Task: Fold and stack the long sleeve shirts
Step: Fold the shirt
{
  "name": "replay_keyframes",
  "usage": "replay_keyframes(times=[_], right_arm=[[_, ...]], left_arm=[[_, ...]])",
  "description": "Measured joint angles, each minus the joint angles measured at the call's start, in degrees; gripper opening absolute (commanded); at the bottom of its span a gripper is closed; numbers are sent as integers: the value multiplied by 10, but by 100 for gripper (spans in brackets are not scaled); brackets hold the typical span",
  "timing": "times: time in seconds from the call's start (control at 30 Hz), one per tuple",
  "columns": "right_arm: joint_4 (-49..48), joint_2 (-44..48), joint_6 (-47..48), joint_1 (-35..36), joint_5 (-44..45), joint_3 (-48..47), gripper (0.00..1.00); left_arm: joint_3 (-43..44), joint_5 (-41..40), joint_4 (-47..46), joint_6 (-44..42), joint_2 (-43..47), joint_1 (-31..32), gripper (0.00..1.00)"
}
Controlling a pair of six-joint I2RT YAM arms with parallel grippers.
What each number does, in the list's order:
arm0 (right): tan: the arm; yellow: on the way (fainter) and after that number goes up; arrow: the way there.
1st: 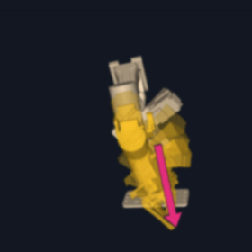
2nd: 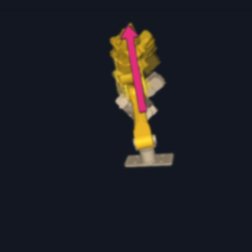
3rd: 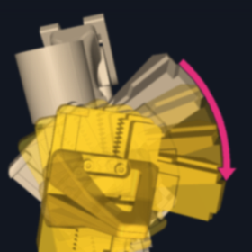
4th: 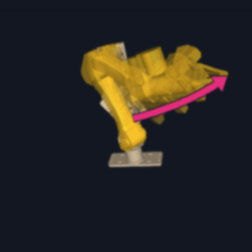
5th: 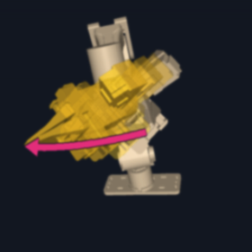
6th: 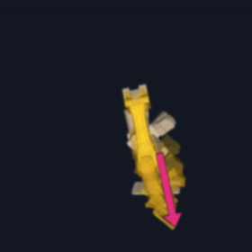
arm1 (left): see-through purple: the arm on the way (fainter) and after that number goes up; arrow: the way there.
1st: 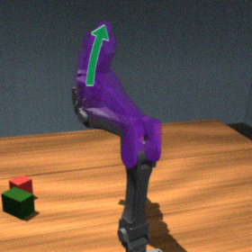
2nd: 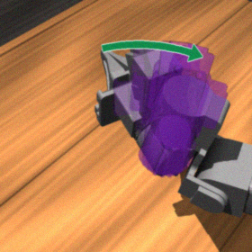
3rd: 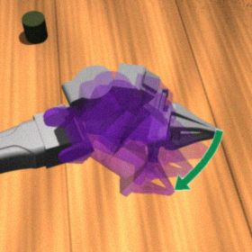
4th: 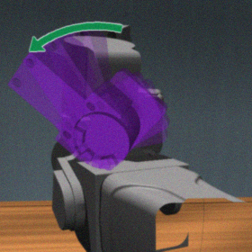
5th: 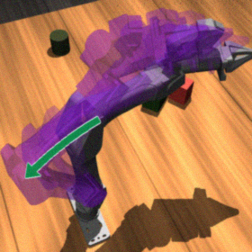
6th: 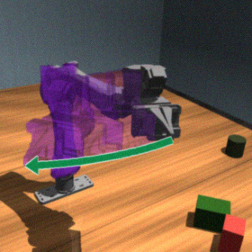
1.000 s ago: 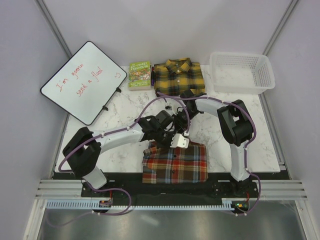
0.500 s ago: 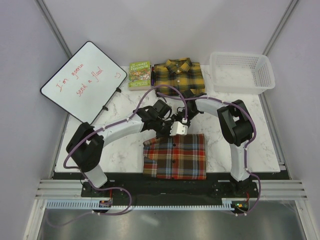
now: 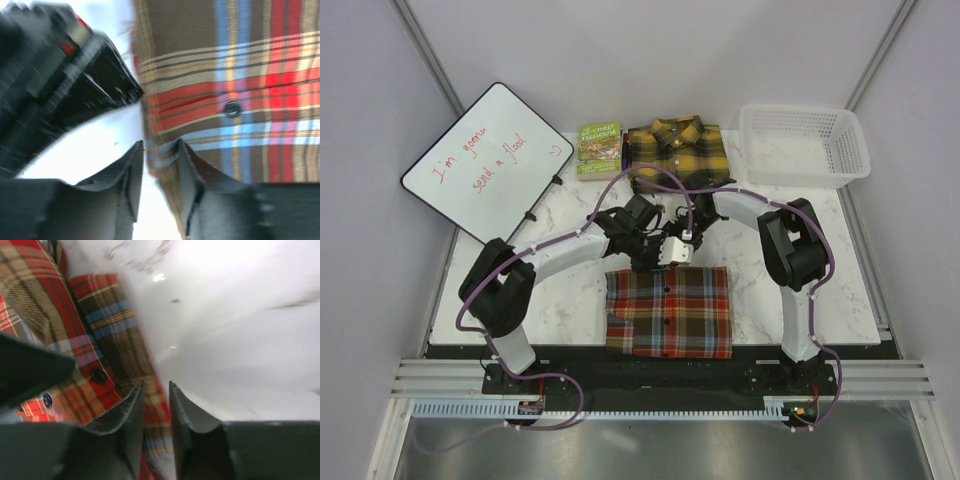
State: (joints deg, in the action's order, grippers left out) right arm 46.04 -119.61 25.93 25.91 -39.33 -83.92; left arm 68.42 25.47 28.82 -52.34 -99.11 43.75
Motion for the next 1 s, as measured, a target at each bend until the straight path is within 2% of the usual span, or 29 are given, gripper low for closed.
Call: replay_keyframes(times=[0.1,0.13,0.23,0.27,0.4,0.43,0.6,0.7,0.9,1.0], right_arm=[[30,0,11,-31,9,-57,51],[37,2,15,-47,11,-78,54],[58,26,39,-93,23,-103,61],[70,41,51,-108,29,-102,66],[119,111,100,-137,45,-62,74],[134,131,114,-134,46,-41,81],[169,168,147,-120,47,30,85],[166,167,151,-119,50,57,85],[159,144,166,-119,57,64,79],[170,142,179,-119,52,69,74]], left_arm=[[22,7,30,6,10,-28,54],[30,13,43,10,19,-42,63],[42,37,77,26,53,-87,68],[43,48,93,35,70,-102,99],[42,76,133,64,85,-145,99],[41,87,144,72,81,-153,100],[38,123,179,106,47,-182,99],[34,127,190,116,26,-192,99],[28,140,207,120,-15,-193,98],[17,142,216,120,-22,-193,92]])
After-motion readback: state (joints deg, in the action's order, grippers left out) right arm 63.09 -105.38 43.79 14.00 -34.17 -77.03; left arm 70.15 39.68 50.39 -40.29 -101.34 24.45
